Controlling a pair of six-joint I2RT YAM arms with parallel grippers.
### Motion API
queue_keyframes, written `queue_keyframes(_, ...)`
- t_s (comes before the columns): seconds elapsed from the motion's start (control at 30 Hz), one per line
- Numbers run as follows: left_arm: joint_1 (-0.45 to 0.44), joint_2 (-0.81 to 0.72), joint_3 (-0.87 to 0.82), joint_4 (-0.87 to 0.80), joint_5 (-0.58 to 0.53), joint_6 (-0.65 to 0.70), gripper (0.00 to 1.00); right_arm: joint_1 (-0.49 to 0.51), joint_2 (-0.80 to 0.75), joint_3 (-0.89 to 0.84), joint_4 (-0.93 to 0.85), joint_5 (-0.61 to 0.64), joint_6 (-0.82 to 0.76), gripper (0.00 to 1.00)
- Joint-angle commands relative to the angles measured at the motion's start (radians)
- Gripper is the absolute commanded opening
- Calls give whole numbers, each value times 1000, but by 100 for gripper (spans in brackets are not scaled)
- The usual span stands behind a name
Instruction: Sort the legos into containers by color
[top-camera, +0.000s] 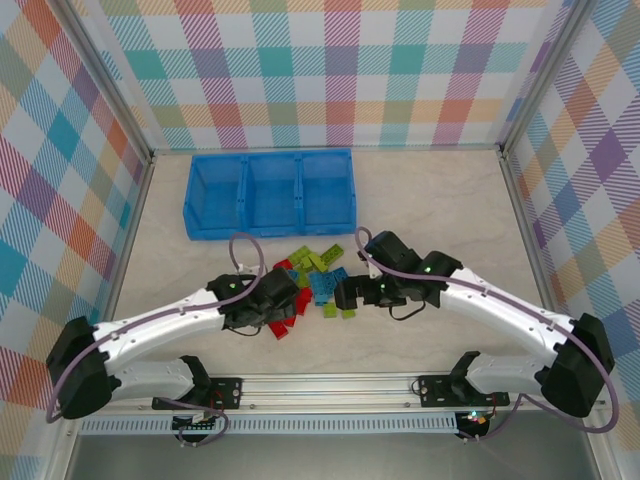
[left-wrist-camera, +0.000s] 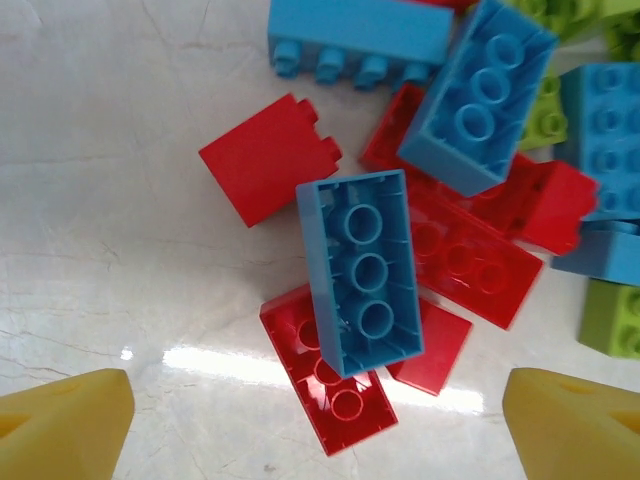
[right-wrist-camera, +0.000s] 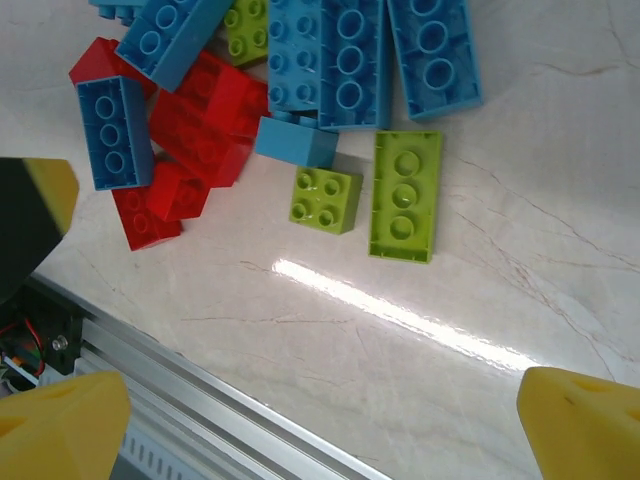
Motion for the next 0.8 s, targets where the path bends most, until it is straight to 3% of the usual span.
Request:
queue_keyframes(0.0,-10,35,-16,49,-36,-31,90,3,-38,-27,-1,17,33,100)
queue_keyframes(0.4,15,170,-36,208,-63,32,82,2,-80,-53,8,21,36,100)
queue_keyframes(0.6,36,195,-48,193,-98,29,59,2,-84,-54,-3,22,36,100)
queue_keyframes(0.77,50,197,-58,180,-96,36,49,2,-88,-46,8,25,40,100)
